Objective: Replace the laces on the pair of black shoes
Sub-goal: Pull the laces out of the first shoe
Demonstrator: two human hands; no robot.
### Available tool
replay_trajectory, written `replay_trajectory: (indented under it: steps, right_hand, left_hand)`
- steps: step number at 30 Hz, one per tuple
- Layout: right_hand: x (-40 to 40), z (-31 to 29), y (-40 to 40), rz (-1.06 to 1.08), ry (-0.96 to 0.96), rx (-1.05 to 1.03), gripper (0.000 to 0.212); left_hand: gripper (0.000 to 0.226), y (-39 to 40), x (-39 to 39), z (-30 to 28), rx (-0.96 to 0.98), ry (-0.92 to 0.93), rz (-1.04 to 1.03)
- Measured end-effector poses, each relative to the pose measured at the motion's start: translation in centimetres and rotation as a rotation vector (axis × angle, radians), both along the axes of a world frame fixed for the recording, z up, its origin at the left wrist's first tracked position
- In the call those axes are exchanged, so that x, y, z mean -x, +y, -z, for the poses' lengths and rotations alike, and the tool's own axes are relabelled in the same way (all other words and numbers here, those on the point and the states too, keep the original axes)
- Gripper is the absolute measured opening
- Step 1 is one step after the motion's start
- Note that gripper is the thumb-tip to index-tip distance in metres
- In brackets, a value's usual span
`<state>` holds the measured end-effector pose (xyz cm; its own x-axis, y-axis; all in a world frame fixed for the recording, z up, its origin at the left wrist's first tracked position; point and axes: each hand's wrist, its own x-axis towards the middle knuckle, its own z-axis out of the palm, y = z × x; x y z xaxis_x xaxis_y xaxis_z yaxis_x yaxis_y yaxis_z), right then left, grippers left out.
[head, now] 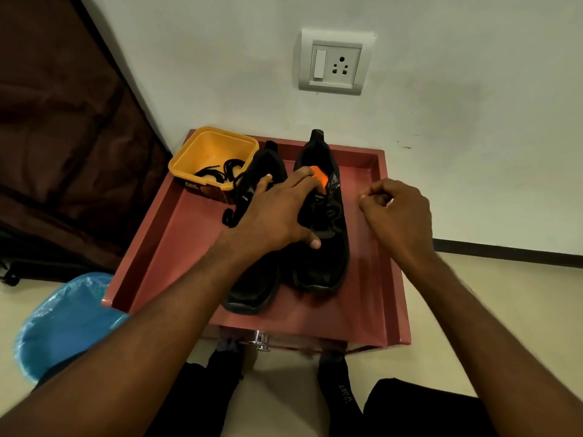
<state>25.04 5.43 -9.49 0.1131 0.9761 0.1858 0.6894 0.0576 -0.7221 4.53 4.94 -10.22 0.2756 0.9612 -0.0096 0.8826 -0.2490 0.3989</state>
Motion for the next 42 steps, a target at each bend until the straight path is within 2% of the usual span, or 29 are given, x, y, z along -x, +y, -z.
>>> replay_trajectory:
  steps: [3,6,8,10,12,14,18,22,25,26,28,31,32,34,35,37,38,40,42]
  right_hand:
    - [1.3,0.3,0.1,-0.165,-0.136,-0.119,0.015]
    - [3.2,0.8,0.3,-0.325,-0.387,-0.05,0.027]
    - [4.1,0.9,0.4,-0.34,-0.474,-0.002,0.024]
    - [4.0,0.4,1.0,-0.283,-0.325,0.03,0.011]
    - [3.0,-0.4,1.6,-0.2,-0.119,0.08,0.02]
    - [1.1,-0.7,2.1,-0.142,-0.051,0.057,0.022]
    - [0.4,-0.1,1.1,-0.213,-0.101,-0.017,0.011]
    - [2.9,0.8,0.5,-0.293,-0.422,-0.024,0.026]
    - [3.3,0.4,0.6,-0.219,-0.517,-0.009,0.008]
    - [3.3,0.2,0.6,-0.211,-0.525,-0.002,0.009]
    - [2.6,0.4,0.8,-0.137,-0.404,0.054,0.017]
    - [1.2,0.9,0.6,0.118,0.235,0.261,0.03]
    - [1.0,1.2,0.4,0.171,0.318,0.284,0.027]
    - [0.6,1.7,0.1,0.181,0.055,0.199,0.011]
    - [0.6,1.7,0.0,0.132,-0.095,0.103,0.015]
    - [1.4,1.2,0.1,-0.022,-0.216,-0.054,0.022]
    - [1.9,1.0,0.2,-0.081,-0.253,-0.077,0.027]
    - [2.9,1.1,0.4,-0.141,-0.323,0.004,0.038]
    - [3.5,1.3,0.4,-0.145,-0.427,0.047,0.031]
  left_hand:
    - [0.122,0.1,-0.2,0.1,-0.008,-0.021,0.015]
    - [0.133,0.1,0.0,0.3,-0.001,-0.031,-0.009]
    - [0.136,0.0,0.1,0.3,-0.006,-0.022,-0.02]
    - [0.136,-0.2,0.1,0.3,-0.022,-0.015,-0.028]
    - [0.137,-0.4,0.0,0.3,-0.027,-0.016,-0.038]
    - [0.138,-0.4,0.0,0.4,-0.015,-0.03,-0.04]
    - [0.141,-0.2,-0.1,0.4,-0.004,-0.064,-0.041]
    - [0.139,-0.2,-0.3,0.4,-0.019,-0.048,-0.036]
    - [0.137,-0.2,-0.2,0.4,-0.024,-0.035,-0.037]
    - [0.137,-0.3,-0.2,0.4,-0.027,-0.032,-0.038]
    - [0.135,-0.3,-0.2,0.4,-0.028,-0.019,-0.039]
    - [0.136,-0.2,-0.4,0.4,-0.038,0.001,-0.055]
    - [0.136,-0.1,-0.5,0.4,-0.039,0.001,-0.057]
    - [0.135,-0.1,-0.5,0.5,-0.029,-0.004,-0.056]
    - [0.135,-0.1,-0.5,0.5,-0.029,-0.011,-0.056]
    - [0.135,0.0,-0.5,0.5,-0.039,-0.024,-0.049]
    - [0.134,-0.1,-0.5,0.5,-0.036,-0.03,-0.044]
    - [0.132,-0.1,-0.5,0.6,-0.026,-0.037,-0.039]
    - [0.131,0.0,-0.5,0.4,-0.023,-0.031,-0.043]
